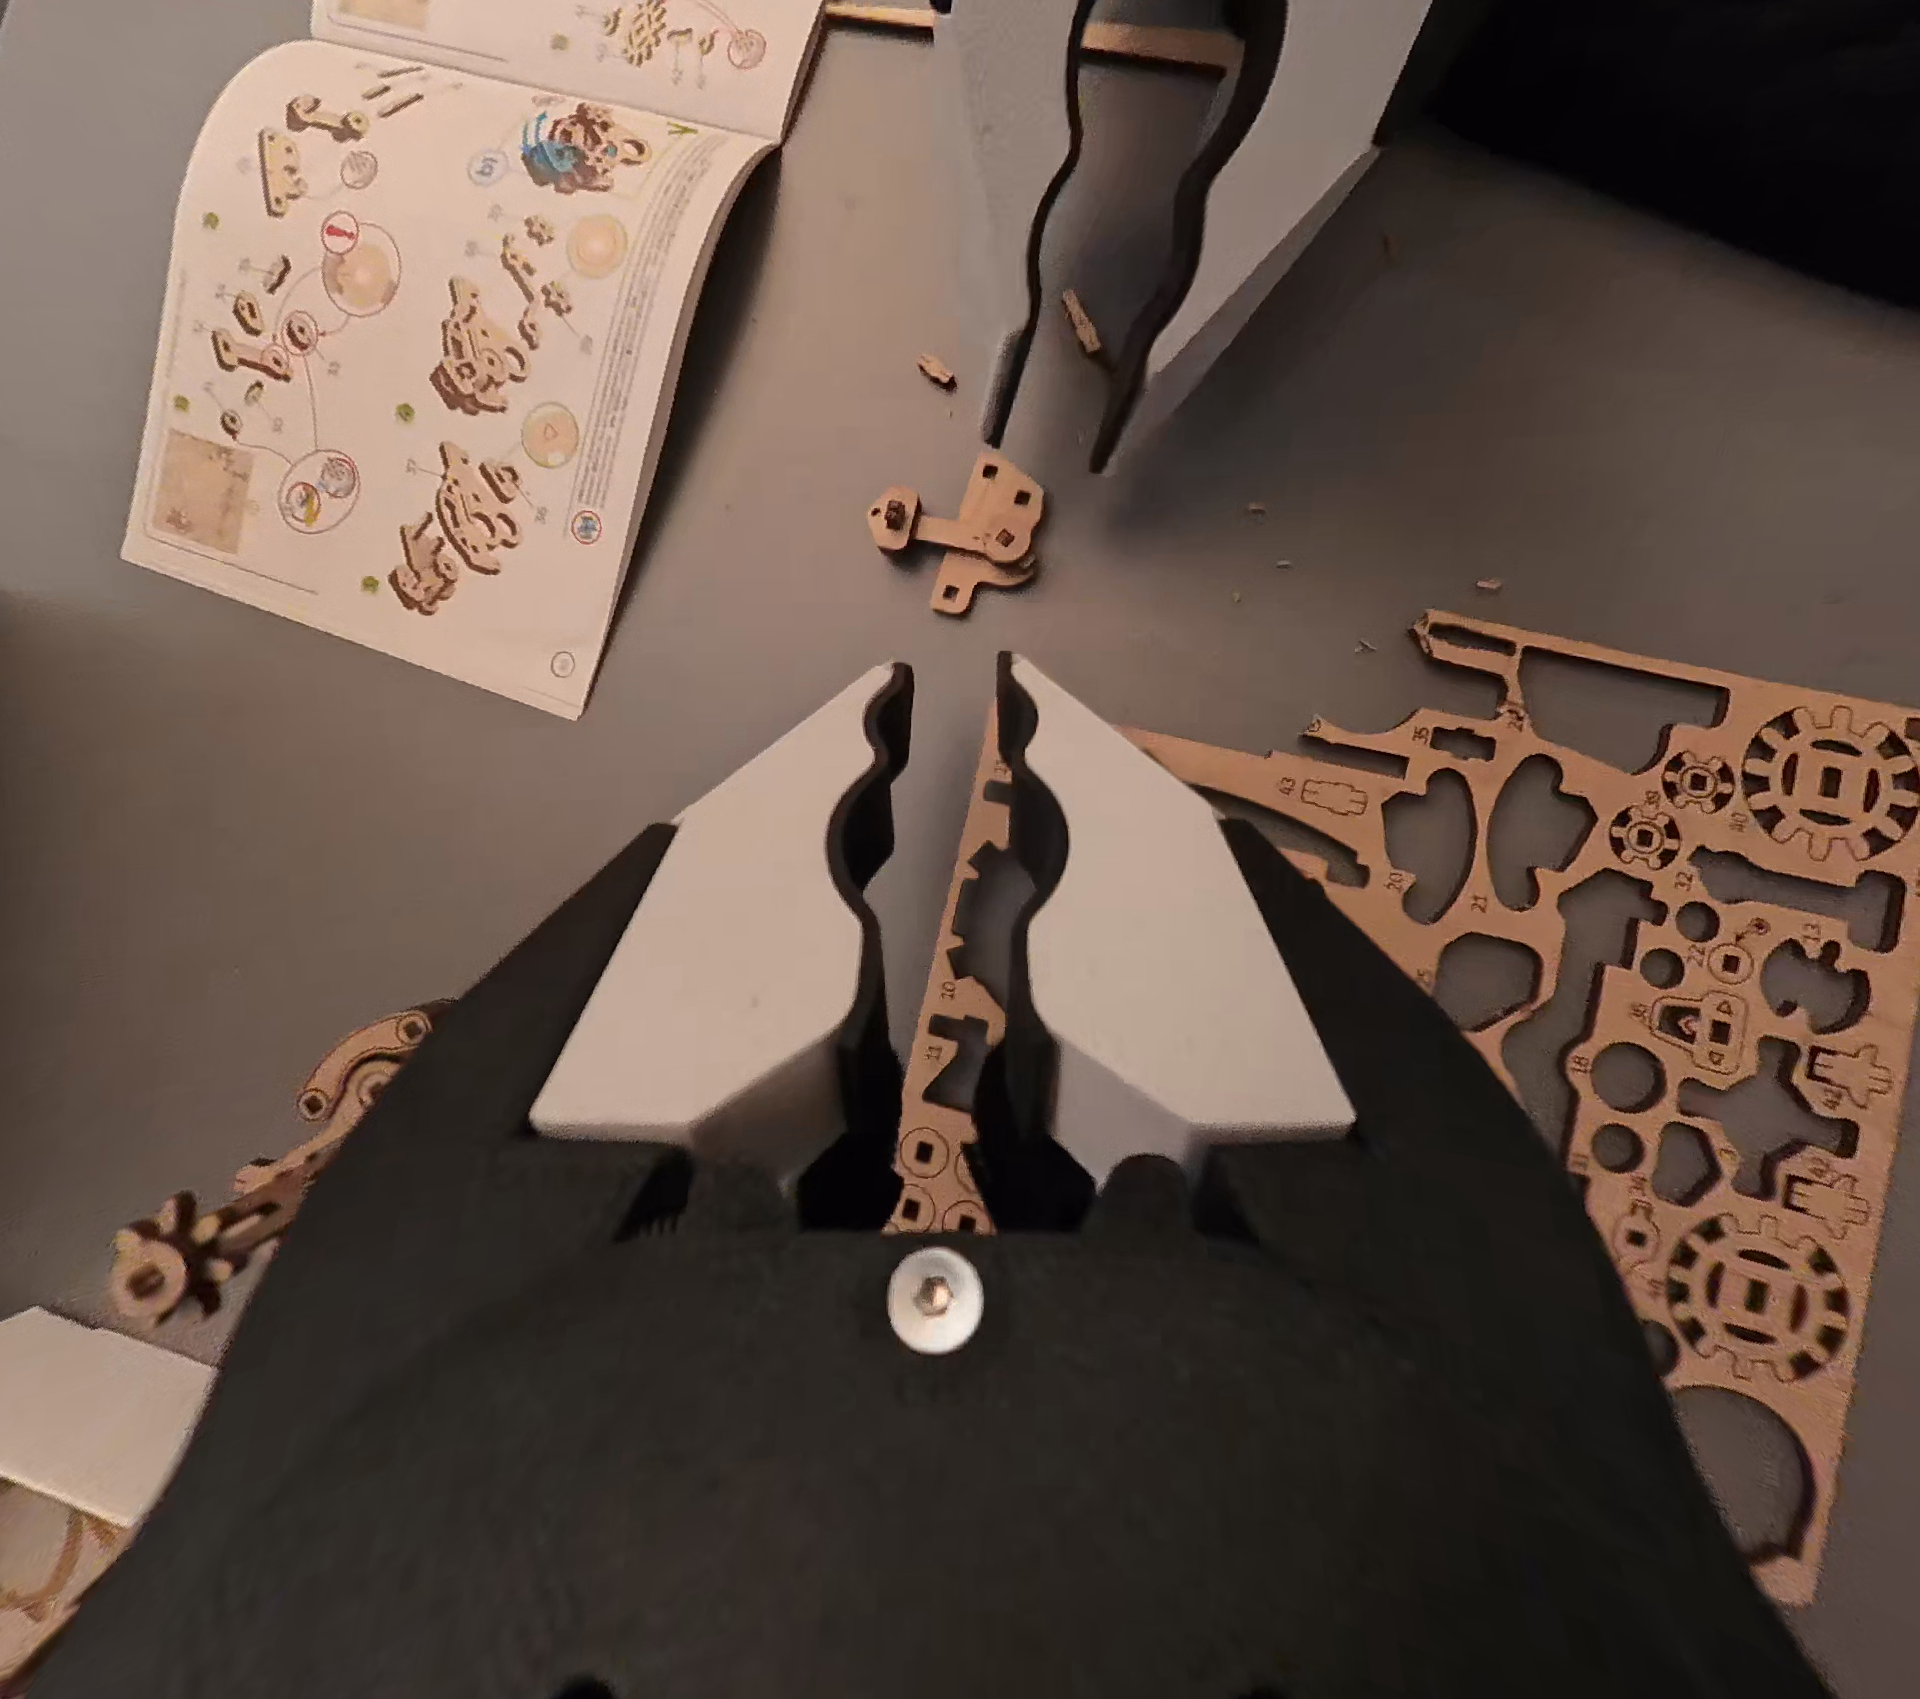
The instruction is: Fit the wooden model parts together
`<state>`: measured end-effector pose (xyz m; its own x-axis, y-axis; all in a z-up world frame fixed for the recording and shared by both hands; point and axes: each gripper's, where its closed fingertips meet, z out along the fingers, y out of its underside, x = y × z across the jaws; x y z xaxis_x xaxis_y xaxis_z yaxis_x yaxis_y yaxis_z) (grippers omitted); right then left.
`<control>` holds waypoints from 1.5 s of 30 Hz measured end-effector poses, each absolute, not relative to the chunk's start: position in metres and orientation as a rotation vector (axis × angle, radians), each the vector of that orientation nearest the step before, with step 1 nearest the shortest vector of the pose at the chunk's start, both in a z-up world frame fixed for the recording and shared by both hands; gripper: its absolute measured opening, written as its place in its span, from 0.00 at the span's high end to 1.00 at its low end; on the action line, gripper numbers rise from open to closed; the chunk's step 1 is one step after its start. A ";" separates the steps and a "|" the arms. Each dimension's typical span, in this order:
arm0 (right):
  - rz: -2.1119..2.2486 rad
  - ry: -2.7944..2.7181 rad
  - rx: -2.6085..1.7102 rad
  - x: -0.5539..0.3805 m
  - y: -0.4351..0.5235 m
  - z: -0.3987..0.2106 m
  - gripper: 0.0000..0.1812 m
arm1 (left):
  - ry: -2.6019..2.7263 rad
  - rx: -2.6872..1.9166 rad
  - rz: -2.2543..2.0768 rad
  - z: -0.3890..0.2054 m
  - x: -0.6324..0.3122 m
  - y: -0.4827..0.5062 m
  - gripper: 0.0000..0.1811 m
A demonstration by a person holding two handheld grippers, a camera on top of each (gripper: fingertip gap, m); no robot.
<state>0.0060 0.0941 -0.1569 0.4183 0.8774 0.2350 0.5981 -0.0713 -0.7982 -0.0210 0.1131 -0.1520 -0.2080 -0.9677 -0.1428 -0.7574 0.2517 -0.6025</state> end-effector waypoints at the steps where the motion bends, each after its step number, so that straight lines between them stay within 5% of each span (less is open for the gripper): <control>1: 0.390 -1.317 -1.754 0.004 0.093 -0.157 0.90 | 2.031 -1.558 -0.578 -0.152 -0.022 0.113 0.92; 45: 0.288 -1.451 -1.734 -0.004 0.111 -0.173 0.92 | 2.117 -1.561 -0.698 -0.179 0.002 0.113 0.94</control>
